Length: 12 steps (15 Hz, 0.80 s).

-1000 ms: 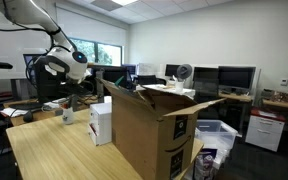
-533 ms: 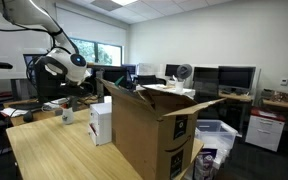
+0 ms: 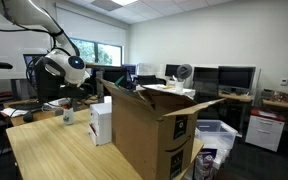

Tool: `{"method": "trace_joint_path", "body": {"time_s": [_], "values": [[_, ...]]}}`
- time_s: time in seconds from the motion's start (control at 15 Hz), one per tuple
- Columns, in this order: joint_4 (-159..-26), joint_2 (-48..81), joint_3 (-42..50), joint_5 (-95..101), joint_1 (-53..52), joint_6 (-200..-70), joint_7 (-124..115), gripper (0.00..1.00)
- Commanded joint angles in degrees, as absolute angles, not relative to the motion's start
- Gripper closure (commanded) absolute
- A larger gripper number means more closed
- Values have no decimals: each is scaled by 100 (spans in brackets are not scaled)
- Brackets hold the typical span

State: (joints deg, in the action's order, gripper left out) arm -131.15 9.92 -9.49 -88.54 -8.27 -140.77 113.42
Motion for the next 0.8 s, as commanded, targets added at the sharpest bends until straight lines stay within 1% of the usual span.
{"method": "trace_joint_path", "body": {"time_s": [0.0,0.73], "values": [[-13417,706,-891,-9035,-852,-13984,11692,94],[-13742,536,-839,-9508,-836,-13790,12065,94]]}}
